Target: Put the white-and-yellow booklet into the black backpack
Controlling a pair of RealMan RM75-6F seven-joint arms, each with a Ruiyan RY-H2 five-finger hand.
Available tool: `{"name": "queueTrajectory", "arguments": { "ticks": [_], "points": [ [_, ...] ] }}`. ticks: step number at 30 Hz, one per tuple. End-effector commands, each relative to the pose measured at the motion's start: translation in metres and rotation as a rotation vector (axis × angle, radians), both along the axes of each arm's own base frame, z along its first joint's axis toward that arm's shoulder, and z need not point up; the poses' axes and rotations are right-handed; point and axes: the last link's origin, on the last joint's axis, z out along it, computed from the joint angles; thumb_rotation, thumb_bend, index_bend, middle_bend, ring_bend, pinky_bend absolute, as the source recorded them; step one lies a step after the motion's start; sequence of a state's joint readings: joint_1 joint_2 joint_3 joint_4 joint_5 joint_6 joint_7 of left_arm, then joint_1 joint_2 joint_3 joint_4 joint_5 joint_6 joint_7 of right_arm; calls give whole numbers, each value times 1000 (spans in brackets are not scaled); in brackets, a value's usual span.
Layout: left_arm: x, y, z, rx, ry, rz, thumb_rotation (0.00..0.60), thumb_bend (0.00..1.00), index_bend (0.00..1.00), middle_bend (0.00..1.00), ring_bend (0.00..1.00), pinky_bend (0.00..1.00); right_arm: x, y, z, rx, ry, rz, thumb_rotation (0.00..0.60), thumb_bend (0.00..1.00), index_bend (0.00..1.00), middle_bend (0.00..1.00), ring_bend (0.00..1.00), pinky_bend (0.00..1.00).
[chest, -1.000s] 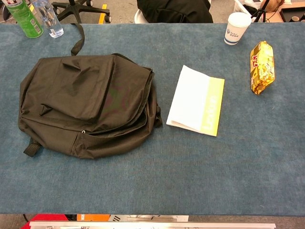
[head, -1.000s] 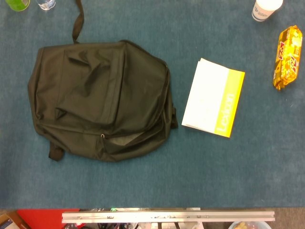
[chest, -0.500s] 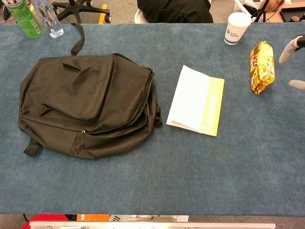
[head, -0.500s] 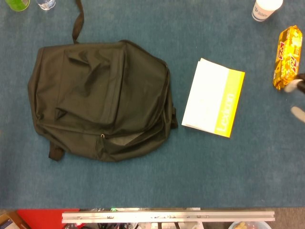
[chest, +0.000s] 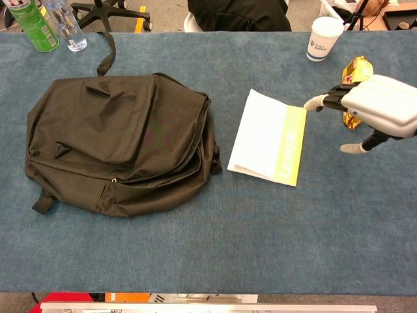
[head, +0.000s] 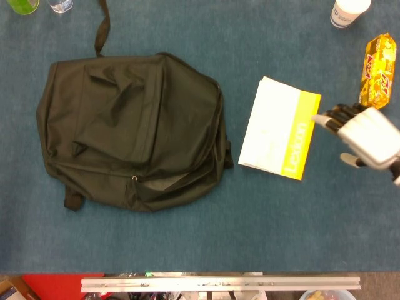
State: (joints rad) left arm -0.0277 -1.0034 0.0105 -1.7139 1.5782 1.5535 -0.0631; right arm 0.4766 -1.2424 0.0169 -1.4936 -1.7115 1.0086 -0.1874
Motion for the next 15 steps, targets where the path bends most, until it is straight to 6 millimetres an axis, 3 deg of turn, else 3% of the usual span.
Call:
{"name": "queueTrajectory", "arguments": {
  "ticks": [1, 8, 15],
  "points": [
    [-1, -2, 0, 1, -3, 6, 600, 255, 173, 207, 130, 245, 0, -8, -17, 32, 35, 9, 600, 119, 196, 292, 233, 383],
    [-4, -5, 1, -5, -5, 2, 600, 255, 173, 207, 130, 244, 8, -22, -45, 76, 77, 22, 600, 119, 119, 229, 164, 325],
    [-6, -7, 1, -2, -5, 11, 600, 255, 173, 207, 130, 245, 14, -32, -61, 102, 135, 60, 600, 119, 53, 184, 114, 270]
  ]
}}
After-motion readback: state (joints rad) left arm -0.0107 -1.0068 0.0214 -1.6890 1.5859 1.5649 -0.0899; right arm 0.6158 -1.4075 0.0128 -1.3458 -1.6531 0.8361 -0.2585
